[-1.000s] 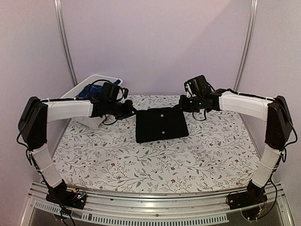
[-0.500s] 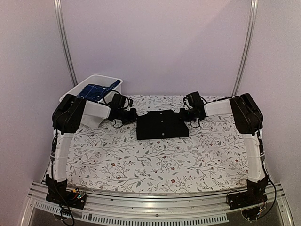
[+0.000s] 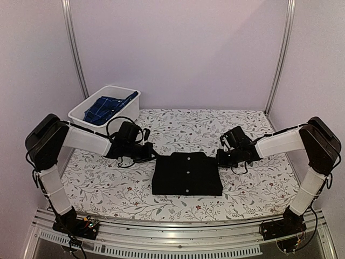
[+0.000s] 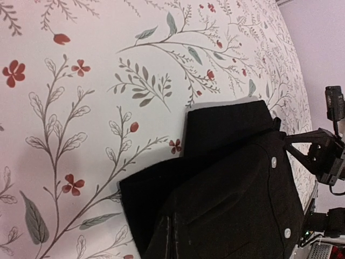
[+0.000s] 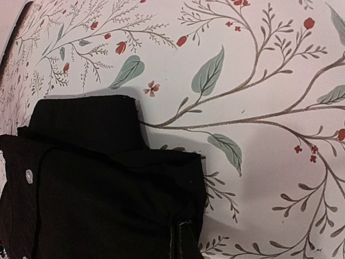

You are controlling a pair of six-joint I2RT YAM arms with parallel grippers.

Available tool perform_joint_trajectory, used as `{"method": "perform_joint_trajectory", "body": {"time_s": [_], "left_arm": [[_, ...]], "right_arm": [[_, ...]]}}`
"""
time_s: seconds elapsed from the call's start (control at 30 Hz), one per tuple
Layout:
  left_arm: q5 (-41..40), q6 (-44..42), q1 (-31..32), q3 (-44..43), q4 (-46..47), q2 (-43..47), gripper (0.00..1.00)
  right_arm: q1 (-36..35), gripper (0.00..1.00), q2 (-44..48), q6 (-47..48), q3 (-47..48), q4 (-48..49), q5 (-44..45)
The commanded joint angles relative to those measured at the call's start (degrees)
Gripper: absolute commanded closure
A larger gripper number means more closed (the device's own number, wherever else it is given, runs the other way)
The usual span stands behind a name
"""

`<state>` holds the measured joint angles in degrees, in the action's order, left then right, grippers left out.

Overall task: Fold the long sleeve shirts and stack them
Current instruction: Fold the 2/3-rectangle-folded shirt at the center of the board.

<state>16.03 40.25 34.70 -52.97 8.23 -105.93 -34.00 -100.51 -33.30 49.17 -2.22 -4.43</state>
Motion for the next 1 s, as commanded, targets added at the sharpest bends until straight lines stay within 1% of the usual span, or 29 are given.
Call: {"method": "perform_joint_trajectory", "body": {"time_s": [0.0,0.13,0.23,0.3,0.47,0.6,0.8,0.83,0.87,0.9,0.93,0.97], "left_arm": [[-3.26,-0.02,-0.15,-0.39,-1.04,5.12,1.0],[-4.81,-1.4,-0.34,-2.35,-3.7,7.1,1.0],[-4.92,-2.46,-2.04,-3.86,-4.18,6.09,1.0],[-4.39,-3.01,-3.17,-5.07,-4.07,4.11,1.0],[-1.74,-5.32,-5.03,-10.47,-4.6,-4.04,1.0],[-0.01,-6.32,-5.38,-14.3,-5.68,-9.14,1.0],[-0.97,-6.54,-5.6,-16.41,-6.63,-9.87,1.0],[-1.28,-6.77,-5.7,-16.73,-7.08,-9.44,1.0],[-1.96,-7.13,-5.87,-17.62,-7.88,-8.96,0.93],[-2.79,-7.66,-5.91,-18.21,-10.49,-8.37,0.77],[-3.74,-8.15,-5.9,-18.78,-12.06,-7.66,0.59],[-4.33,-8.5,-5.83,-19.1,-13.56,-6.79,0.47]], "right_arm": [[0.53,1.0,3.44,-2.24,0.05,-2.86,3.44],[0.51,1.0,4.99,-1.63,2.72,-4.96,5.0],[0.89,1.0,4.98,-0.41,5.66,-5.87,7.27],[1.76,1.0,3.24,0.67,7.84,-5.97,7.01],[3.41,1.0,-3.82,2.9,12.31,-4.9,6.7],[3.68,1.0,-8.57,3.15,13.65,-4.21,6.06],[4.24,1.0,-9.99,3.39,15.39,-4.85,6.72],[4.29,0.97,-9.69,3.7,16.02,-5.51,7.04],[4.29,0.88,-9.44,3.95,16.64,-6.41,7.33],[4.29,0.77,-9.02,4.43,17.29,-7.43,7.56],[4.23,0.63,-8.68,4.72,17.88,-8.58,7.59],[4.05,0.49,-7.76,5.29,18.33,-9.75,7.71]]}}
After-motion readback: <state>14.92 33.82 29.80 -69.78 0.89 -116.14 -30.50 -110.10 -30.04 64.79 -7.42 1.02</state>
